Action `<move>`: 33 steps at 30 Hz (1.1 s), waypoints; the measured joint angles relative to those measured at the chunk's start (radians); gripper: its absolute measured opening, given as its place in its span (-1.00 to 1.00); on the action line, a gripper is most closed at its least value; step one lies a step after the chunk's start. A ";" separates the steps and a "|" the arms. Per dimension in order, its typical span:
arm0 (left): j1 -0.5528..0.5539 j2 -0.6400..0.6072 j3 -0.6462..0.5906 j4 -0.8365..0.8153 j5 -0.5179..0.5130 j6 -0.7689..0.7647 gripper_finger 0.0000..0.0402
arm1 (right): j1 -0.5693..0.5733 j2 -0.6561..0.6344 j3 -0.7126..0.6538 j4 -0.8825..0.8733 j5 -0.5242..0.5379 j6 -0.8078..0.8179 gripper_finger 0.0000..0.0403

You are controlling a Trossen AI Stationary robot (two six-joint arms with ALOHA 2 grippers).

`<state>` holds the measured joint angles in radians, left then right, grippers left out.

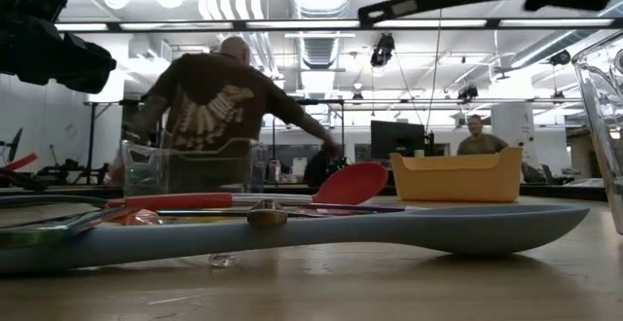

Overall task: Pick & Place Kitchen Items
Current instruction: Put the black serving spoon into the bottom transparent bin

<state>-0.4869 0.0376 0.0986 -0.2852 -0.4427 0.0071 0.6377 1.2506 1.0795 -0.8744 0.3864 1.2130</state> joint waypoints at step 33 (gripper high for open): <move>0.000 0.000 0.000 0.000 0.000 0.000 -0.88 | 0.413 0.457 0.158 -0.229 0.155 0.461 -0.60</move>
<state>-0.4868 0.0376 0.0986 -0.2852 -0.4427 0.0074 1.0504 1.7076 1.2377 -1.1036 0.5414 1.6741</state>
